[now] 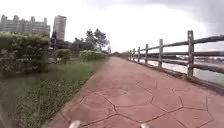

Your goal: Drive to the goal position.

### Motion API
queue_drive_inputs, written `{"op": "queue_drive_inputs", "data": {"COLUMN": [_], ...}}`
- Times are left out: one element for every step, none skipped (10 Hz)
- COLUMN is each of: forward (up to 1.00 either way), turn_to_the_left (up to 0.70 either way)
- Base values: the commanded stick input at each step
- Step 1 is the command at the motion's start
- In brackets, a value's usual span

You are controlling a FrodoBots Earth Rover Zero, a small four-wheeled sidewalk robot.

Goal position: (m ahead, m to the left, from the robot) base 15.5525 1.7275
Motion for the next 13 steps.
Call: {"op": "queue_drive_inputs", "data": {"forward": [0.70,0.70,0.70,0.70,0.70,0.70,0.70,0.70,0.70,0.70,0.70,0.70,0.70], "turn_to_the_left": [0.00,0.00,0.00,0.00,0.00,0.00,0.00,-0.04,-0.19,-0.27,-0.16,0.00,0.00]}}
